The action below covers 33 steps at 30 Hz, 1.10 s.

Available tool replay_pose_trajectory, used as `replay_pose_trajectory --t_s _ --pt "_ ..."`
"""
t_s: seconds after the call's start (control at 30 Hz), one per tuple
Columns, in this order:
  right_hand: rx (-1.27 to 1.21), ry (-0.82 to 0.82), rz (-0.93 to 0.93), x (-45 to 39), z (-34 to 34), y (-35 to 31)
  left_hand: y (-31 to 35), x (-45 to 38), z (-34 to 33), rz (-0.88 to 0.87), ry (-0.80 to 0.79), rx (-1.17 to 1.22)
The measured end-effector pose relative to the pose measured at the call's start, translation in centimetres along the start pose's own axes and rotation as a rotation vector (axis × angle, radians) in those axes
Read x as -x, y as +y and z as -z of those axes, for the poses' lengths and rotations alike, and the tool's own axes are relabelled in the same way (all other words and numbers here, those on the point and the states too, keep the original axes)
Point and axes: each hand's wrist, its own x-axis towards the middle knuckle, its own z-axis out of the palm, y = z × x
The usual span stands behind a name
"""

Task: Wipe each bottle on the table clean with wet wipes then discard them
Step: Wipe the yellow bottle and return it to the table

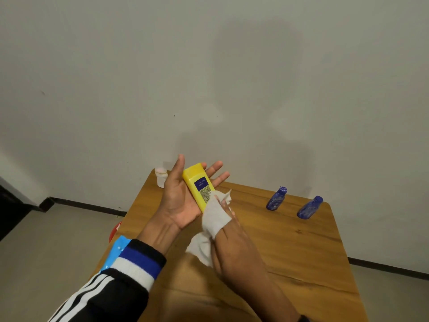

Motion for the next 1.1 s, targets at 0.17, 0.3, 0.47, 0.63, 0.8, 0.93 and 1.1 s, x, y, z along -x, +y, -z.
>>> replay_pose_trajectory --t_s 0.17,0.3,0.47,0.63,0.8,0.93,1.1 --pt "0.045 -0.019 0.074 0.5 0.8 1.5 -0.7 -0.5 -0.6 0.022 0.079 0.011" --pt "0.076 0.205 0.194 -1.0 2.6 2.9 -1.5 -0.6 -0.7 0.098 0.145 0.070" --pt "-0.060 0.231 0.103 -2.9 4.8 3.4 -2.9 0.1 -0.7 0.225 0.180 0.039" --pt "-0.185 0.137 -0.186 -3.7 4.0 2.4 -4.5 0.6 -1.4 0.214 0.255 0.084" --pt "0.083 0.231 -0.046 -3.2 3.1 1.5 -5.1 0.9 -1.6 0.173 0.337 -0.004" --pt "-0.069 0.307 0.107 -3.2 3.8 1.7 -4.9 1.0 -2.2 0.176 0.323 -0.003" --pt "-0.155 0.468 0.171 -2.8 3.7 1.7 -4.4 1.2 -3.3 0.204 0.197 0.092"
